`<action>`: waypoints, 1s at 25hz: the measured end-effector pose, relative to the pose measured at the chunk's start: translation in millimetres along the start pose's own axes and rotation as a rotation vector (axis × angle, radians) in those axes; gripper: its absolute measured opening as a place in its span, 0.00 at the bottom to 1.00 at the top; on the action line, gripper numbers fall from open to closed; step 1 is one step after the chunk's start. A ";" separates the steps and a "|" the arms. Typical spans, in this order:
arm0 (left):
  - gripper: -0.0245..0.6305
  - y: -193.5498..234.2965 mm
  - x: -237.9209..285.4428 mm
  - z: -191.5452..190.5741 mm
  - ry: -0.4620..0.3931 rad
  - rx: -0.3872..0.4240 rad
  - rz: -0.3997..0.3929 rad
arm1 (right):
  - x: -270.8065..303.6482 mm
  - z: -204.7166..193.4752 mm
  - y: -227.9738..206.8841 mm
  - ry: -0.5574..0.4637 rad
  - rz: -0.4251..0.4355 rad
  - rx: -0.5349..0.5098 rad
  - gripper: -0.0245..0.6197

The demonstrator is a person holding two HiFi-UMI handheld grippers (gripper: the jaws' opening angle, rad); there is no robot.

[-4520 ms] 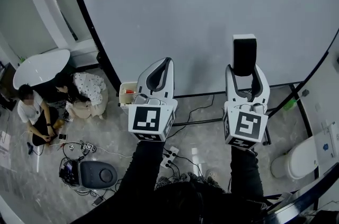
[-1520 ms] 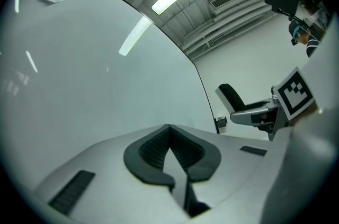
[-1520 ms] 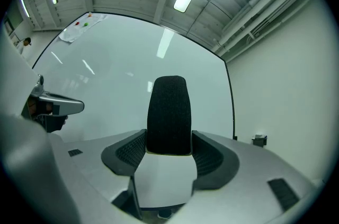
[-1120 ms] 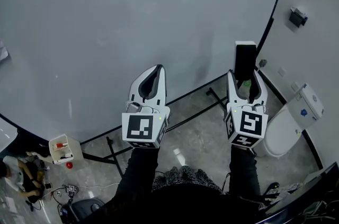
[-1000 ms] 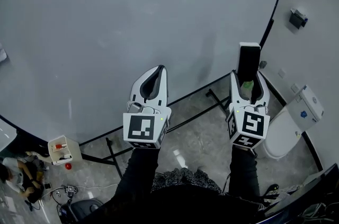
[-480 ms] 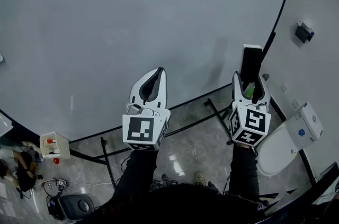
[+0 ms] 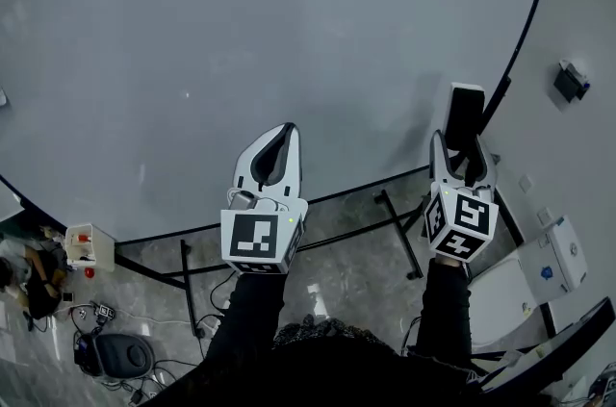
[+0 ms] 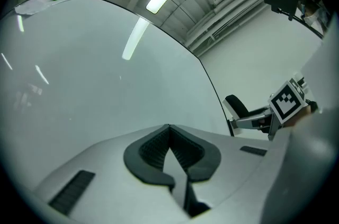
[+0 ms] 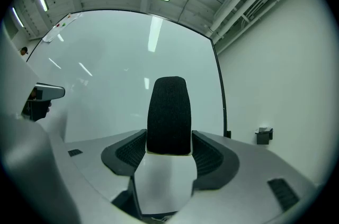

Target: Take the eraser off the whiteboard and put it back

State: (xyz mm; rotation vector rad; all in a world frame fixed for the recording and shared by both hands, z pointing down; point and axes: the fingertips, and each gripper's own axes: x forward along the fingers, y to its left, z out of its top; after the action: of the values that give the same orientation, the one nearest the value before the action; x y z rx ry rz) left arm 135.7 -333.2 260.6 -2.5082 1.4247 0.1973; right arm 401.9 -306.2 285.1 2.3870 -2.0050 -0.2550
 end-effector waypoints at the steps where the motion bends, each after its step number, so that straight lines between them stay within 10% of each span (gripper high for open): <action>1: 0.05 -0.7 1.6 -0.1 0.006 0.004 0.014 | 3.8 -0.7 -2.5 -0.002 0.008 0.001 0.47; 25: 0.05 -24.6 11.9 -1.3 0.051 0.062 0.151 | 89.5 -19.7 -37.2 -0.001 0.173 0.003 0.47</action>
State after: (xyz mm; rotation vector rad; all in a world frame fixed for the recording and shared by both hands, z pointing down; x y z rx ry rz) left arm 162.9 -331.2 262.7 -2.3732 1.6159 0.1152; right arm 455.6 -389.1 289.9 2.1974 -2.1958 -0.2503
